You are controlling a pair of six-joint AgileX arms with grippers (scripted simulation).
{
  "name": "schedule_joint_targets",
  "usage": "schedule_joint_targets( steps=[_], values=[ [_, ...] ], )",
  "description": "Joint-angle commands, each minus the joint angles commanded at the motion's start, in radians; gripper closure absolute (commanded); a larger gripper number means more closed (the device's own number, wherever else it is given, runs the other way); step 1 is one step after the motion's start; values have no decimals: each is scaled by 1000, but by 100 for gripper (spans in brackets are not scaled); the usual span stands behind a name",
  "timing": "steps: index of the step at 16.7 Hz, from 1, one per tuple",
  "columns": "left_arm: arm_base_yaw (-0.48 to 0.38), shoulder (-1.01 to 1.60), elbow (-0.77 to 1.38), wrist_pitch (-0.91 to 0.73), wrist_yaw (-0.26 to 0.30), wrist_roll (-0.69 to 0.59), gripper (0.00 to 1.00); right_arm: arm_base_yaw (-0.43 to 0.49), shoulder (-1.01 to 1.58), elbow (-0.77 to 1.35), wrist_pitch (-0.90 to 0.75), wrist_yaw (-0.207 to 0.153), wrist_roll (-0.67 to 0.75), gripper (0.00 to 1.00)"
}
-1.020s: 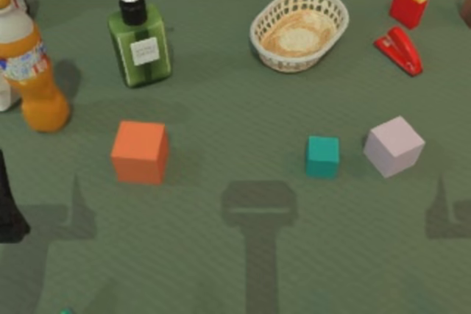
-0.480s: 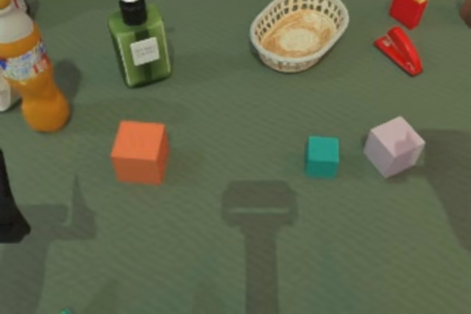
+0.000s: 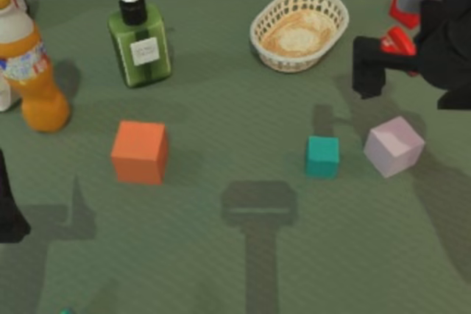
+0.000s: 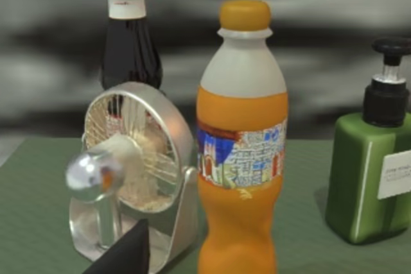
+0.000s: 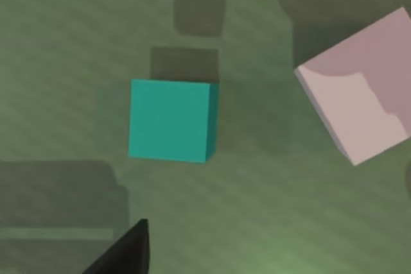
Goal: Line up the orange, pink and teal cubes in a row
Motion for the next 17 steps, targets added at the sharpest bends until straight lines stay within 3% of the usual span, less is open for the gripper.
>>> schedule_joint_targets(
  steps=[8, 17],
  values=[
    [0, 0, 0, 0, 0, 0, 0, 119, 524, 466, -275, 3, 145, 0],
    [0, 0, 0, 0, 0, 0, 0, 127, 576, 516, -298, 4, 160, 0]
  ],
)
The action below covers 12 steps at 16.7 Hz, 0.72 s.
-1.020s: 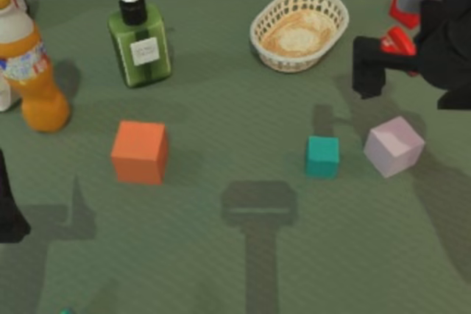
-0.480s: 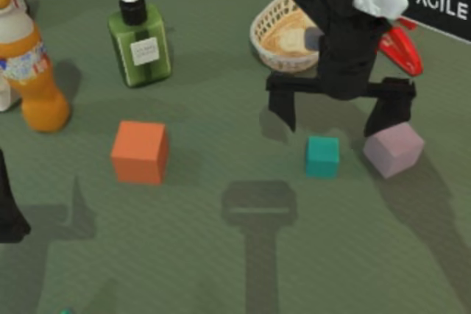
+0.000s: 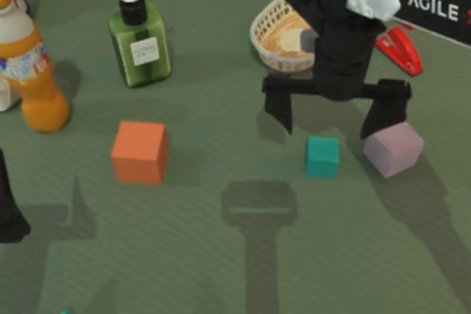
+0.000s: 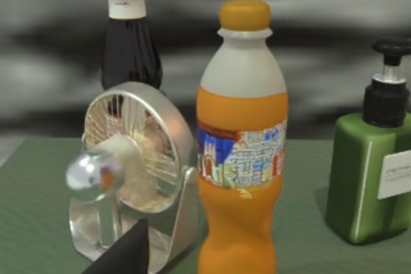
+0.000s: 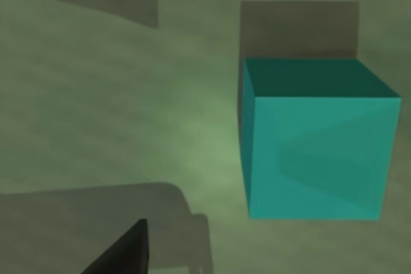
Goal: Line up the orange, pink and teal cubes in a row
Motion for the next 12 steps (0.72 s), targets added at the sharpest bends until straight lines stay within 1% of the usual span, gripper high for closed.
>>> schedule_joint_targets(
  steps=[2, 8, 12],
  values=[
    [0, 0, 0, 0, 0, 0, 0, 2, 12, -29, 37, 1, -2, 0],
    [0, 0, 0, 0, 0, 0, 0, 5, 90, -173, 268, 1, 3, 0],
    [0, 0, 0, 0, 0, 0, 0, 6, 102, -190, 291, 1, 4, 0]
  ],
)
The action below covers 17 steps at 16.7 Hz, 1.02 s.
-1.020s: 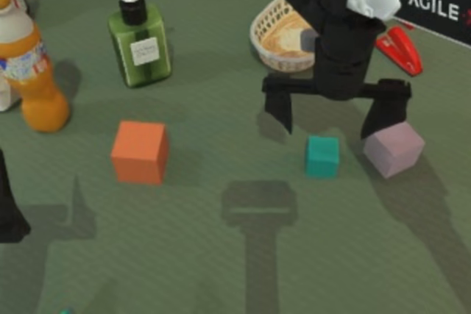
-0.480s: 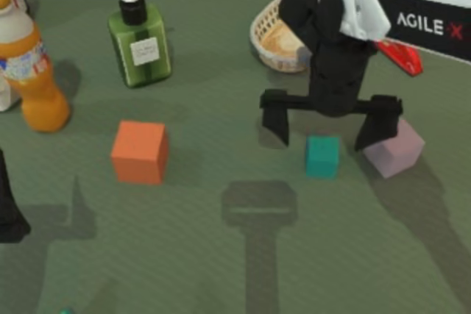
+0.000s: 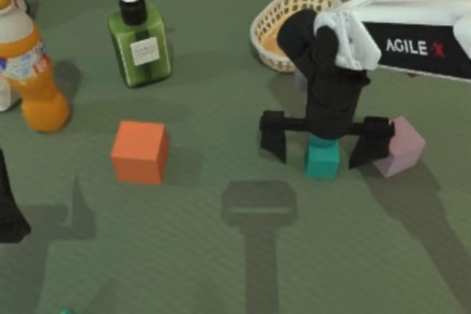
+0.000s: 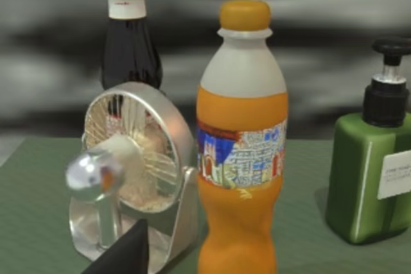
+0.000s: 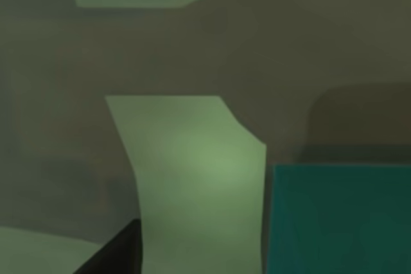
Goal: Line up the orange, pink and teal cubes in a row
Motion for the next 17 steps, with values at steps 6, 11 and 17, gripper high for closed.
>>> schedule_joint_targets(
  steps=[6, 11, 17],
  values=[
    [0, 0, 0, 0, 0, 0, 0, 0, 0, 0, 0, 0, 0, 38],
    [0, 0, 0, 0, 0, 0, 0, 0, 0, 0, 0, 0, 0, 75],
    [0, 0, 0, 0, 0, 0, 0, 0, 0, 0, 0, 0, 0, 100]
  ],
)
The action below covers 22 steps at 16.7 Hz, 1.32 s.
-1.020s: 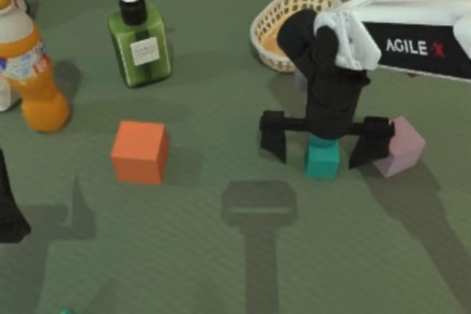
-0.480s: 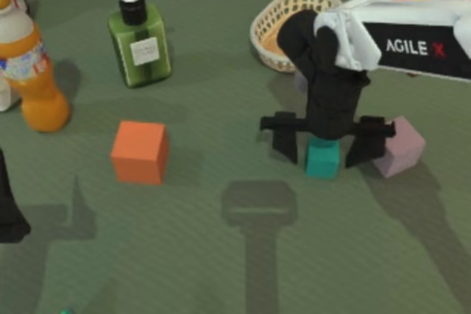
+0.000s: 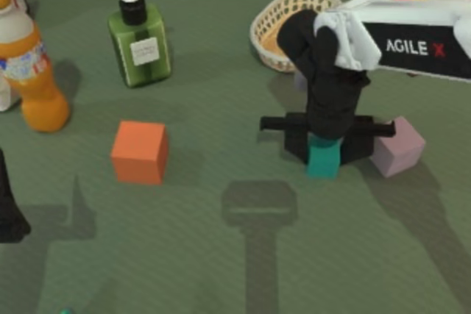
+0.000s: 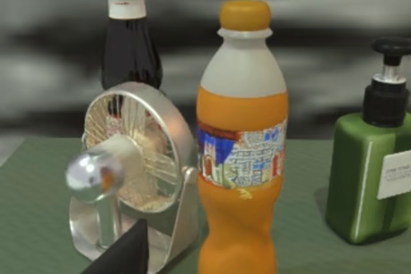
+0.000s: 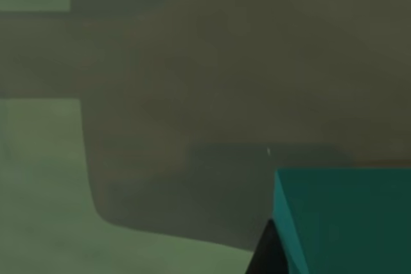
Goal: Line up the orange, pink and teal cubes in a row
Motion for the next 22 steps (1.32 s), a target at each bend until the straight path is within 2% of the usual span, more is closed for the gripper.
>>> schedule_joint_targets(
  steps=[5, 6, 8, 15, 22],
  values=[
    [0, 0, 0, 0, 0, 0, 0, 0, 0, 0, 0, 0, 0, 100],
    [0, 0, 0, 0, 0, 0, 0, -4, -34, 6, -16, 16, -10, 100],
    [0, 0, 0, 0, 0, 0, 0, -2, -37, 22, -34, 15, -10, 100],
    [0, 0, 0, 0, 0, 0, 0, 5, -108, 161, -247, 15, -11, 100],
    [0, 0, 0, 0, 0, 0, 0, 16, -143, 121, -236, 14, -5, 100]
  ],
)
